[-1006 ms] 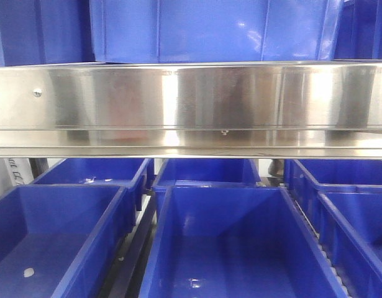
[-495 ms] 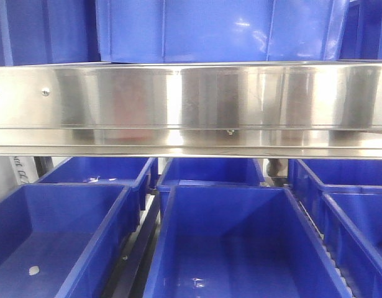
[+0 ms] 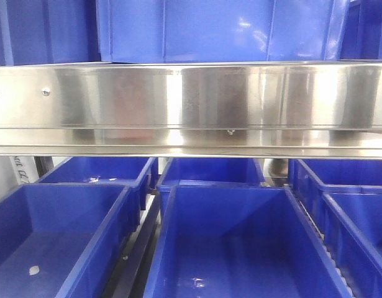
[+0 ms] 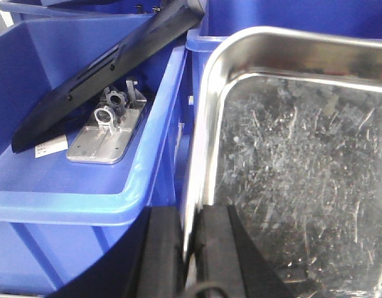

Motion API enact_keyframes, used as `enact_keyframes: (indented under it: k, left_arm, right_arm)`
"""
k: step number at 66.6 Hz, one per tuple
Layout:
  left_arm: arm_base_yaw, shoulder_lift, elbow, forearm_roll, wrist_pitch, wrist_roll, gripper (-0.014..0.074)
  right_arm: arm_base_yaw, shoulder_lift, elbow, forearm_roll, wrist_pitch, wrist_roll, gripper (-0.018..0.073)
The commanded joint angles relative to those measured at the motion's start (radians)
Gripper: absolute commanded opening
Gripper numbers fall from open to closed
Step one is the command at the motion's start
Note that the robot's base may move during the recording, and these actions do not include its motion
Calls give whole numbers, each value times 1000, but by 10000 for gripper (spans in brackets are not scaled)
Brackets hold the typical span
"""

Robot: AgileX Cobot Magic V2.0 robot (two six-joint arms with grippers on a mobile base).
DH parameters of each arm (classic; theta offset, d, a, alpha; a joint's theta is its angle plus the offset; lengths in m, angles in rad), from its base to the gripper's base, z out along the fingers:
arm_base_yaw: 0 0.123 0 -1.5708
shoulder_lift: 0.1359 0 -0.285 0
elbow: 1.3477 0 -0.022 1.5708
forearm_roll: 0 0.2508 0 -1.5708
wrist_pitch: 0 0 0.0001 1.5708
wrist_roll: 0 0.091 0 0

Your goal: Stack silver trays without gaps

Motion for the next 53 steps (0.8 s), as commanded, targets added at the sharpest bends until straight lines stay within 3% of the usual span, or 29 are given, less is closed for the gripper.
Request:
enact_keyframes:
  k: [1, 12, 19, 34, 42, 53]
  left_arm:
    - [-16, 9, 0, -20, -134, -10, -10]
    - [-16, 14, 0, -65, -185, 26, -10]
    - [9, 43, -12, -167, -268, 53, -10]
    - [121, 191, -71, -360, -370, 141, -10]
    - [170, 272, -126, -423, -412, 169, -10]
    - [270, 392, -211, -618, -415, 309, -10]
  right_arm:
    - [20, 1, -6, 45, -256, -19, -24]
    - [-11, 3, -6, 11, -231, -19, -24]
    - [-98, 3, -6, 17, -208, -30, -24]
    - [-316, 33, -6, 202, -271, -237, -24]
    - [-407, 70, -6, 242, -322, -281, -24]
    - [-480, 156, -6, 301, -364, -325, -24]
